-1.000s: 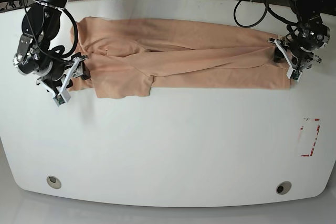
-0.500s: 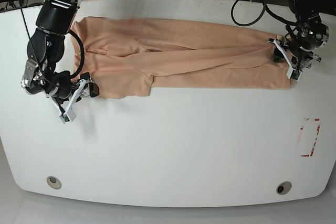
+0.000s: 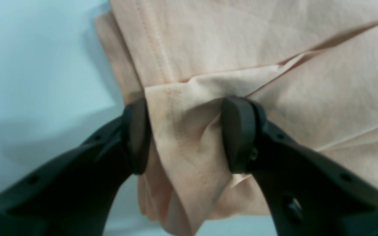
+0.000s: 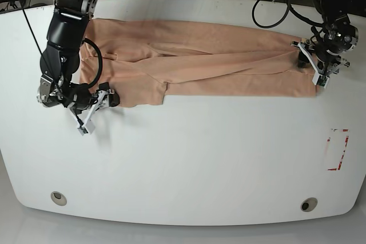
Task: Fold the T-shirt properly
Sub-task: 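Pull the folded strip with the right gripper away from the left gripper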
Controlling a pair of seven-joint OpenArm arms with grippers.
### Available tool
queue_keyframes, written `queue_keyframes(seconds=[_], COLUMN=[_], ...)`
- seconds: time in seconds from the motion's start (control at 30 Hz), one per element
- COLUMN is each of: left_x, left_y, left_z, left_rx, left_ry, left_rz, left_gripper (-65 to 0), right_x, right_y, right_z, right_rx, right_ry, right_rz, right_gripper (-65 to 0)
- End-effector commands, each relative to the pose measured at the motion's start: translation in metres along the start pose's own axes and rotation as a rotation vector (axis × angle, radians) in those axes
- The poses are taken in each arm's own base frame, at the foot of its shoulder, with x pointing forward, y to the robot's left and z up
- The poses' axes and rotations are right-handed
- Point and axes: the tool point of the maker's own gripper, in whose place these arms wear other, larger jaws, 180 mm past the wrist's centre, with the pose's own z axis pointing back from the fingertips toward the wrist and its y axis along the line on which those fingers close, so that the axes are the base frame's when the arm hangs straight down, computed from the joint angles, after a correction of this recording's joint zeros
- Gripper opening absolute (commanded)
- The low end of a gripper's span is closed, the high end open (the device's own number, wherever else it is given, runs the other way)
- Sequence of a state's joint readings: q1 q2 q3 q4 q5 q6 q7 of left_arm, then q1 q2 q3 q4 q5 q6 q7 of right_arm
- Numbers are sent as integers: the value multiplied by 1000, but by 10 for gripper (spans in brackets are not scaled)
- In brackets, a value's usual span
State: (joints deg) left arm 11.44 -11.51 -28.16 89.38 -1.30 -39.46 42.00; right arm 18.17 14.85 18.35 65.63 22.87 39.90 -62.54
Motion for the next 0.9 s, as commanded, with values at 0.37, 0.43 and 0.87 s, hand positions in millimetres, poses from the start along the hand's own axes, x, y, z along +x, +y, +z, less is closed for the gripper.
queue_keyframes(seconds=[0.37,0.43,0.87], left_x=[-33,-33,-34], left_y=[7,8,5], left_z=[4,4,2], left_rx=[27,29,21], left_ry=[134,136,142], left_rz=[-13,-15,-16], left_gripper=[-339,-339,-339], right_x=[20,25,7], right_y=[19,20,34], right_z=[-6,-1,82], right_rx=[39,35,-138], right_ry=[-56,-74,-115], right_rz=[10,17,156], right_gripper=[-648,-650,-650])
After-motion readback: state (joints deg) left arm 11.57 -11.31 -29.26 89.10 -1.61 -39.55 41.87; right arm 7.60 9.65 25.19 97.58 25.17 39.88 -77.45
